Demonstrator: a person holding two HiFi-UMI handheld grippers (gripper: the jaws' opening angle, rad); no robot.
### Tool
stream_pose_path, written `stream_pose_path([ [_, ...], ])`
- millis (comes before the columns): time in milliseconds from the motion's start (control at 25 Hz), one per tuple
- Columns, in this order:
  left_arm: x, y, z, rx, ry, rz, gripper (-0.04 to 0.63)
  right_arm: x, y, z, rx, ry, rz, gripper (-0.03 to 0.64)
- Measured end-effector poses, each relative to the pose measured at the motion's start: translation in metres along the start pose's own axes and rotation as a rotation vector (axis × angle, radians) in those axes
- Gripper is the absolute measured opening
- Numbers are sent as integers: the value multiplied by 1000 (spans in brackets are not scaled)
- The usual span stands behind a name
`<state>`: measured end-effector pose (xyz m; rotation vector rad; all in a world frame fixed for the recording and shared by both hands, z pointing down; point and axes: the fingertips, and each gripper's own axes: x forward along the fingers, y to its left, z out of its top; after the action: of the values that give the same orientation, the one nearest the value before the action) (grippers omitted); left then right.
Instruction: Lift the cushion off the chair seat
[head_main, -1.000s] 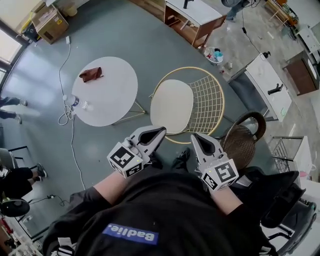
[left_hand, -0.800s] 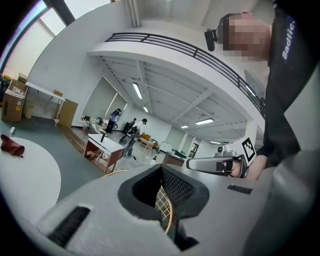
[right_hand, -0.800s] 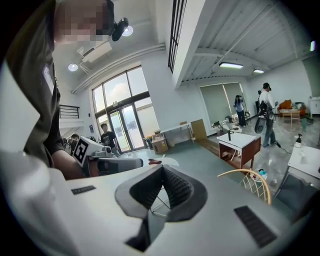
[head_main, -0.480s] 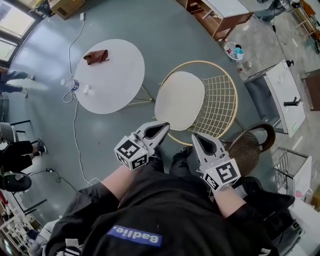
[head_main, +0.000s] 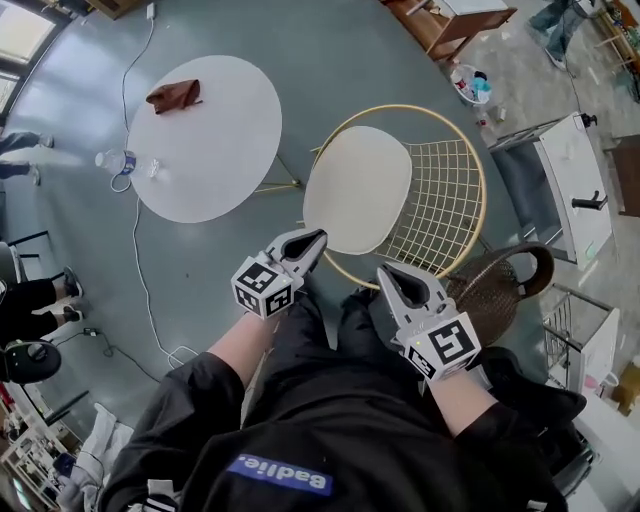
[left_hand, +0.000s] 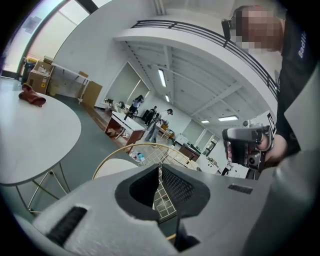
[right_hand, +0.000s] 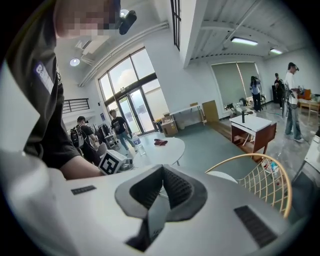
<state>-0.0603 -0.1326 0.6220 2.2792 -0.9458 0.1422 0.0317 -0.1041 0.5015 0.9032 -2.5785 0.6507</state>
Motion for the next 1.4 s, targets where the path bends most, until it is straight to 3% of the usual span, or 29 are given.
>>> stream_pose_path([
  [280,9,39,-48,-39,74,32,21,17,-12,-12,-4,1,-26,26],
  [440,5,55,-81,-65,118,64,98,20,-4,-25,-6,-7,-26,26],
  [600,17,85,-101,-108,152,103,107,33,-13,-31,4,12,-24,26],
  [960,42,156,-163,-248,193,219,150,30,-32,-62,34,61,-54,26],
  [1400,68,205,-224,-400,202,290,196,19,-30,-102,57,133,-78,26],
])
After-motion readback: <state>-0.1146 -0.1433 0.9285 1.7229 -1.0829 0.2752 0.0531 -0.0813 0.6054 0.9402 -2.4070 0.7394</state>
